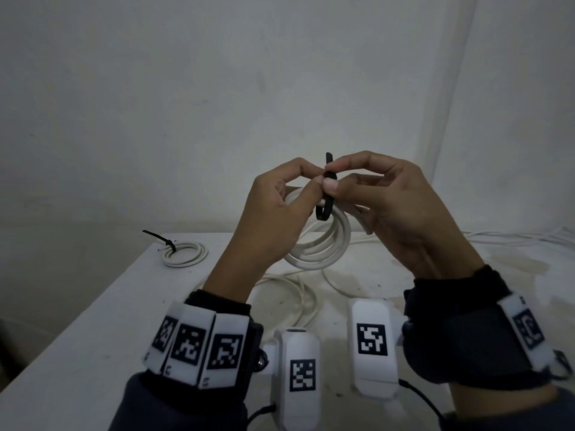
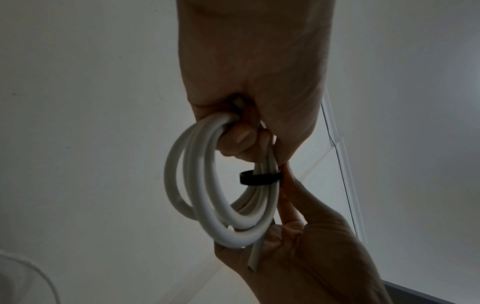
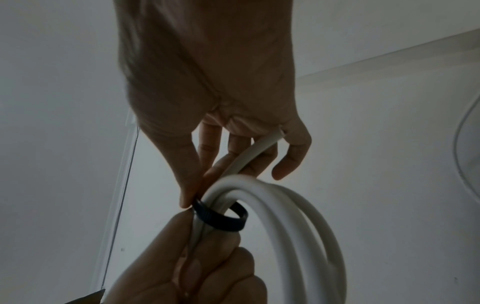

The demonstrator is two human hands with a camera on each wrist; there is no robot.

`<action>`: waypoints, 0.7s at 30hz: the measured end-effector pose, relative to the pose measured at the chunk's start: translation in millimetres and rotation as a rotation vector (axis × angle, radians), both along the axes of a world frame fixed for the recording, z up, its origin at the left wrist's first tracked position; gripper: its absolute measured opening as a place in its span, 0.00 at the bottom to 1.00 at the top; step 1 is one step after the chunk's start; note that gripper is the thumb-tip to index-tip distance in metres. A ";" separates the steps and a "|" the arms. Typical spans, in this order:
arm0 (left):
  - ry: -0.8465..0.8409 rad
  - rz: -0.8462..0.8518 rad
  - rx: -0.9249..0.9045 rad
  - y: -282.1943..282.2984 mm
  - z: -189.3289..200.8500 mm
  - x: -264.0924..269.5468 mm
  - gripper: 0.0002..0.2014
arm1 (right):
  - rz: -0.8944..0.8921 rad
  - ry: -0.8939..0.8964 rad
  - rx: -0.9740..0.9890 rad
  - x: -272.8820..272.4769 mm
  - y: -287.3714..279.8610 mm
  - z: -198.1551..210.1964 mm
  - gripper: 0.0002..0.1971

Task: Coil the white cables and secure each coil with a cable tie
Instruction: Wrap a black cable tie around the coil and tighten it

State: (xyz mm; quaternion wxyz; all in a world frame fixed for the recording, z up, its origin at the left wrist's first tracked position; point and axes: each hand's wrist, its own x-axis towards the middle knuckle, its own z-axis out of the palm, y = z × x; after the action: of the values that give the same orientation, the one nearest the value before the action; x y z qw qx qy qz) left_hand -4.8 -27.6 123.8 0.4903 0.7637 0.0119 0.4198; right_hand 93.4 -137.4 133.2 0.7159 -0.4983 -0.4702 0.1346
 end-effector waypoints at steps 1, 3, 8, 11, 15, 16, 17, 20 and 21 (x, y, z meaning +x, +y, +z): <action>0.006 -0.006 0.000 -0.3 0.4 -0.3 0.06 | -0.007 0.002 0.005 0.8 0.1 -0.2 0.10; 0.012 -0.014 -0.003 0.2 0.4 -0.2 0.06 | -0.008 0.009 0.010 2.2 0.3 -0.8 0.09; -0.019 -0.014 -0.044 0.9 1.1 -2.3 0.08 | -0.069 -0.041 -0.028 -5.1 0.0 1.4 0.08; -0.025 -0.073 -0.094 -3.5 3.2 -3.9 0.07 | -0.159 0.034 -0.077 -1.5 0.1 2.2 0.03; 0.005 -0.093 -0.067 -10.5 0.9 0.5 0.09 | -0.174 0.054 -0.184 0.8 -1.9 2.7 0.11; 0.014 -0.086 -0.060 -11.7 -0.4 2.5 0.10 | -0.174 0.054 -0.175 0.5 -2.6 2.5 0.11; 0.020 -0.083 -0.058 -13.2 -1.6 4.2 0.09 | -0.181 0.065 -0.157 0.8 -3.6 2.7 0.11; 0.043 -0.096 -0.051 -17.6 -3.9 7.4 0.08 | -0.210 0.088 -0.143 4.2 -8.1 3.6 0.07; 0.054 -0.108 -0.054 -18.4 -4.4 7.6 0.08 | -0.226 0.085 -0.148 5.0 -9.8 4.0 0.06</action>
State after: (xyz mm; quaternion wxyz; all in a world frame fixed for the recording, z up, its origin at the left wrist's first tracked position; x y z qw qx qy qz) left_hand 2.9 -46.1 119.4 0.5321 0.7609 -0.0049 0.3713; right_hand 98.5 -147.2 137.1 0.7072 -0.5933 -0.3690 0.1083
